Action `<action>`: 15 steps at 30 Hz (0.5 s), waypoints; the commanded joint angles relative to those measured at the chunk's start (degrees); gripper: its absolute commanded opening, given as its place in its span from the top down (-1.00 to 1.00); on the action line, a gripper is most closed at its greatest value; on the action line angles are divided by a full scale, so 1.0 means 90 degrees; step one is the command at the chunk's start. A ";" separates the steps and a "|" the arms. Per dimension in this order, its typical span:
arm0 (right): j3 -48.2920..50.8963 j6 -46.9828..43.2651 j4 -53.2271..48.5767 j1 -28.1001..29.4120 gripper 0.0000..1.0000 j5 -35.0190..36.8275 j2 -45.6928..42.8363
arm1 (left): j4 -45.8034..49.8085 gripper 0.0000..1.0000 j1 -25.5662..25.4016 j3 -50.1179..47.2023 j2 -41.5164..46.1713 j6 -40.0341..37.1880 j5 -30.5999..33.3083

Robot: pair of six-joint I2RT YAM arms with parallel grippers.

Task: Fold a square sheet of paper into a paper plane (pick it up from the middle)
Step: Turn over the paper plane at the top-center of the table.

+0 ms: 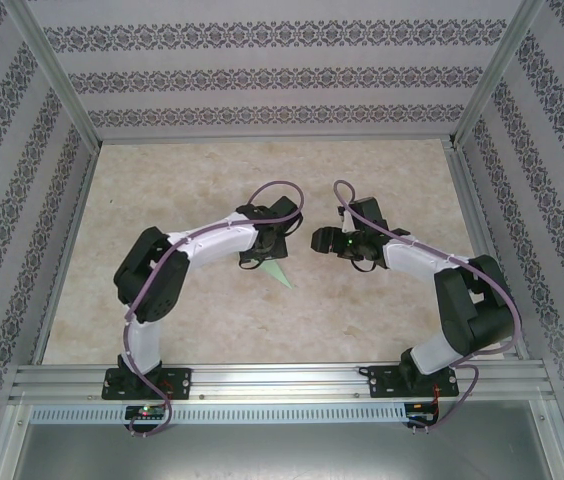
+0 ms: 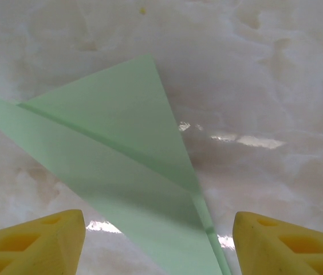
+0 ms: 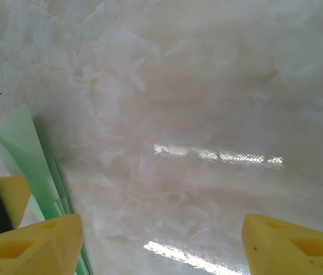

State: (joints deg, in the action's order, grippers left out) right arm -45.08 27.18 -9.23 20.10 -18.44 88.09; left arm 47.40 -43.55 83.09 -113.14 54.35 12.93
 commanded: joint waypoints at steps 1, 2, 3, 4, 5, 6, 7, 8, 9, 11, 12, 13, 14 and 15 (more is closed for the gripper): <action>0.0058 0.0046 0.0247 -0.0065 -0.47 0.0125 -0.0228 | 0.0722 -0.36 -0.0044 0.0289 -0.0236 0.0202 0.0285; 0.0048 0.0032 0.0211 -0.0065 -0.47 0.0115 -0.0244 | 0.0729 -0.35 -0.0044 0.0299 -0.0267 0.0204 0.0273; 0.0058 0.0027 0.0187 -0.0060 -0.48 0.0118 -0.0273 | 0.0750 -0.33 -0.0044 0.0304 -0.0288 0.0237 0.0296; 0.0067 0.0026 0.0201 -0.0063 -0.48 0.0125 -0.0279 | 0.0790 -0.30 -0.0044 0.0309 -0.0300 0.0272 0.0306; 0.0083 0.0027 0.0189 -0.0063 -0.48 0.0130 -0.0303 | 0.0809 -0.28 -0.0044 0.0323 -0.0291 0.0322 0.0303; 0.0082 0.0027 0.0188 -0.0058 -0.47 0.0133 -0.0313 | 0.0827 -0.25 -0.0044 0.0317 -0.0266 0.0368 0.0304; 0.0079 0.0023 0.0181 -0.0063 -0.47 0.0134 -0.0320 | 0.0851 -0.22 -0.0053 0.0309 -0.0231 0.0403 0.0316; 0.0083 0.0041 0.0172 -0.0065 -0.48 0.0132 -0.0316 | 0.0871 -0.20 -0.0073 0.0267 -0.0176 0.0448 0.0361; 0.0081 0.0045 0.0181 -0.0065 -0.47 0.0099 -0.0309 | 0.0884 -0.18 -0.0090 0.0198 -0.0105 0.0514 0.0394; 0.0084 0.0071 0.0193 -0.0064 -0.48 0.0040 -0.0287 | 0.0810 -0.15 -0.0120 0.0023 0.0055 0.0586 0.0390; 0.0085 0.0078 0.0191 -0.0055 -0.47 0.0018 -0.0284 | 0.0753 -0.12 -0.0140 -0.0070 0.0129 0.0623 0.0399; 0.0085 0.0090 0.0202 -0.0055 -0.47 0.0001 -0.0277 | 0.0713 -0.09 -0.0136 -0.0149 0.0196 0.0650 0.0402; 0.0083 0.0090 0.0206 -0.0045 -0.47 -0.0014 -0.0277 | 0.0657 -0.06 -0.0142 -0.0232 0.0247 0.0679 0.0416; 0.0082 0.0099 0.0204 -0.0027 -0.47 -0.0027 -0.0277 | 0.0598 -0.02 -0.0149 -0.0318 0.0293 0.0734 0.0447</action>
State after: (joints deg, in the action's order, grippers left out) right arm -44.84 27.40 -8.88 20.10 -18.22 86.50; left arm 52.16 -43.94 81.97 -113.51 58.26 14.85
